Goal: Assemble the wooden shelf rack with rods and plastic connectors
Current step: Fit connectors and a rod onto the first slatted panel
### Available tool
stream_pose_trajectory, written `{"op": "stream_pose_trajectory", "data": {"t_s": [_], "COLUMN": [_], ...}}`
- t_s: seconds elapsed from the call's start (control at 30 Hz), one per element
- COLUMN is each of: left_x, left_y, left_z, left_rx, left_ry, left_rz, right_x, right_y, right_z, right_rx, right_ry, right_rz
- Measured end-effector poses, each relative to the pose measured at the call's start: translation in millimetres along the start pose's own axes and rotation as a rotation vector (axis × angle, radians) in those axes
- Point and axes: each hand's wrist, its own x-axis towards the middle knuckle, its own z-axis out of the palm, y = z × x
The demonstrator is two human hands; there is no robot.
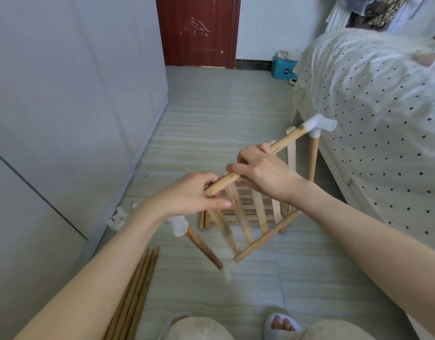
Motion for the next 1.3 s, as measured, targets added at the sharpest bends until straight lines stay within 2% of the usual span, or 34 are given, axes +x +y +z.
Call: {"op": "stream_pose_trajectory", "data": {"t_s": [0.07,0.13,0.2,0.27,0.33,0.43,0.5,0.6,0.7,0.83,0.97,1.07,1.2,1.3], "left_x": [3.6,5.5,6.5,4.7,0.1,-9.0,-14.1,-21.6,-32.1,-46.2,-52.8,-52.4,-50.6,-38.9], "left_y": [2.9,-9.2,-31.0,-53.3,-72.4,-97.0,-109.7,-121.9,-130.2,-136.8,-139.3,-141.6,-150.8,-164.5], "left_z": [14.4,27.7,40.3,55.3,71.5,90.9,99.9,111.3,121.2,129.1,147.9,160.4,173.4,186.8], "left_rx": [0.116,0.043,-0.189,-0.514,-0.757,-0.986,-1.075,-1.169,-1.241,-1.255,-1.237,-1.083,-0.718,-0.575], "left_ry": [0.293,0.425,0.455,0.473,0.491,0.511,0.485,0.407,0.325,0.207,0.148,0.116,0.032,0.046], "left_rz": [0.105,0.154,0.054,-0.091,-0.209,-0.357,-0.406,-0.454,-0.517,-0.582,-0.633,-0.667,-0.722,-0.757], "right_x": [2.6,-0.4,-11.3,-30.6,-55.5,-91.7,-111.2,-135.4,-157.2,-185.8,-207.5,-218.6,-222.9,-218.5], "right_y": [6.1,10.7,10.9,11.8,15.1,22.4,22.4,16.2,10.2,0.5,-14.2,-19.4,-14.3,-9.0], "right_z": [-4.0,-1.3,11.2,32.1,56.7,92.7,111.4,134.7,148.1,154.7,164.8,173.7,187.3,207.9], "right_rx": [0.006,0.011,0.018,0.073,0.170,0.315,0.568,1.030,1.131,1.253,1.203,1.181,1.107,1.074], "right_ry": [0.070,0.160,0.275,0.312,0.213,-0.100,-0.282,-0.379,-0.359,-0.487,-0.424,-0.359,-0.373,-0.413], "right_rz": [0.048,0.114,0.198,0.341,0.568,1.045,1.329,1.543,1.638,1.725,1.781,1.769,1.761,1.750]}}
